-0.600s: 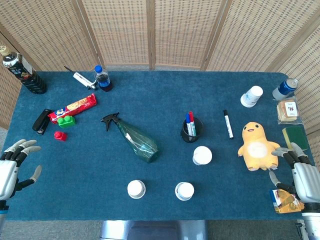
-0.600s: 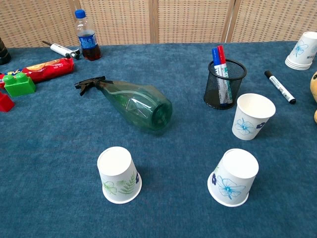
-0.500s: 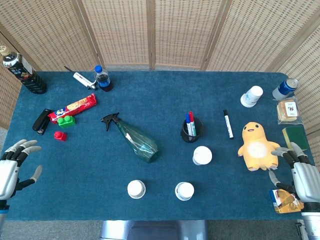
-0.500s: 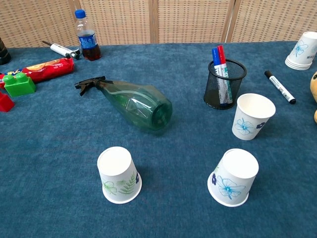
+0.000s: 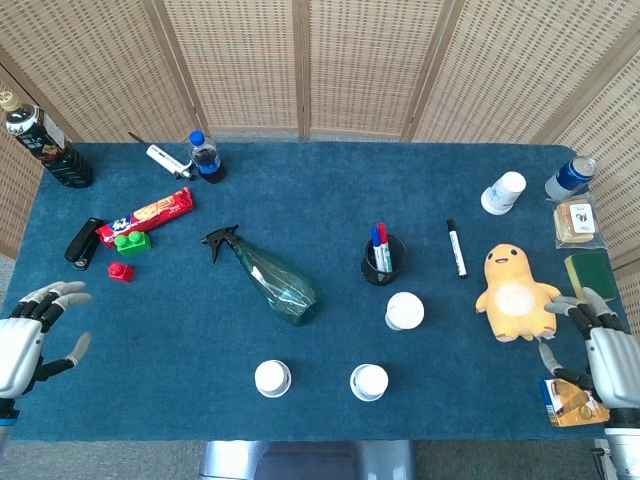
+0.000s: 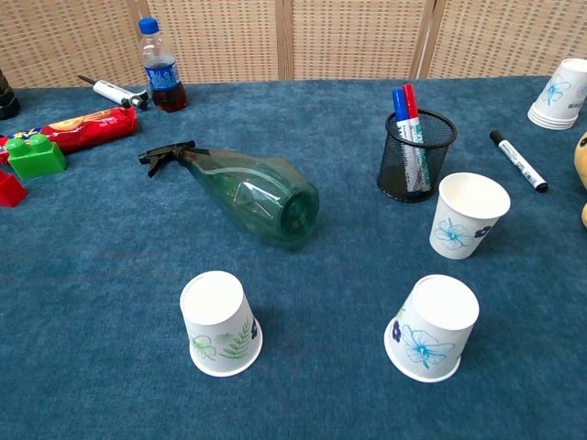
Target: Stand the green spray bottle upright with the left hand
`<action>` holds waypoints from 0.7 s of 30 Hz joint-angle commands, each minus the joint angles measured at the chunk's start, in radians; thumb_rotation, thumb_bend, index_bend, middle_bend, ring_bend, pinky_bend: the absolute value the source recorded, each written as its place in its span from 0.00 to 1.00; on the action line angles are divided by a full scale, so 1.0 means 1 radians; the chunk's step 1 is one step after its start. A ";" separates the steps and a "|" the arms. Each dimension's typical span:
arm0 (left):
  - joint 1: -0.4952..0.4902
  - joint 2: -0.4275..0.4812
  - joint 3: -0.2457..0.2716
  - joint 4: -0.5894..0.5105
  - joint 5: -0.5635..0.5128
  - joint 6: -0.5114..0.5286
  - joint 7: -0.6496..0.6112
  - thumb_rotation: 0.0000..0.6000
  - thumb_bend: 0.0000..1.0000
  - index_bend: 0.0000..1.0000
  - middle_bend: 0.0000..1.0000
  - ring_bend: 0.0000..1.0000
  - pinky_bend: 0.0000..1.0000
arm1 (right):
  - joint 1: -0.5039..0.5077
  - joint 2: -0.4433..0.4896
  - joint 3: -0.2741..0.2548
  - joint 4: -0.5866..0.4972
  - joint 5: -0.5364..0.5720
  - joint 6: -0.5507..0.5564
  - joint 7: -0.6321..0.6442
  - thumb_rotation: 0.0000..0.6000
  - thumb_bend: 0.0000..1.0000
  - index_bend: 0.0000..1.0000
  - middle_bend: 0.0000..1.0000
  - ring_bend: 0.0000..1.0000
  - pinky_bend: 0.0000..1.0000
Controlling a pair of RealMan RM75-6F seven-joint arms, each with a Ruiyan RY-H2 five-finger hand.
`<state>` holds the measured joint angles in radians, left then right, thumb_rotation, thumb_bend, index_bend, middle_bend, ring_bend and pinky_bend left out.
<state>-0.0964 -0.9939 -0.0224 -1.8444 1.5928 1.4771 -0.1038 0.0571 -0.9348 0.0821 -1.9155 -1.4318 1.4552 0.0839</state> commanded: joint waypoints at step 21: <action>-0.435 0.095 -0.029 -0.014 0.126 -0.498 -0.539 1.00 0.45 0.31 0.30 0.25 0.21 | 0.006 -0.016 0.012 -0.003 0.053 -0.014 -0.043 1.00 0.39 0.30 0.27 0.09 0.17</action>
<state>-0.4616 -0.8748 -0.0356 -1.8774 1.6961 1.0419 -0.5578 0.0634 -0.9500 0.0938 -1.9192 -1.3787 1.4410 0.0414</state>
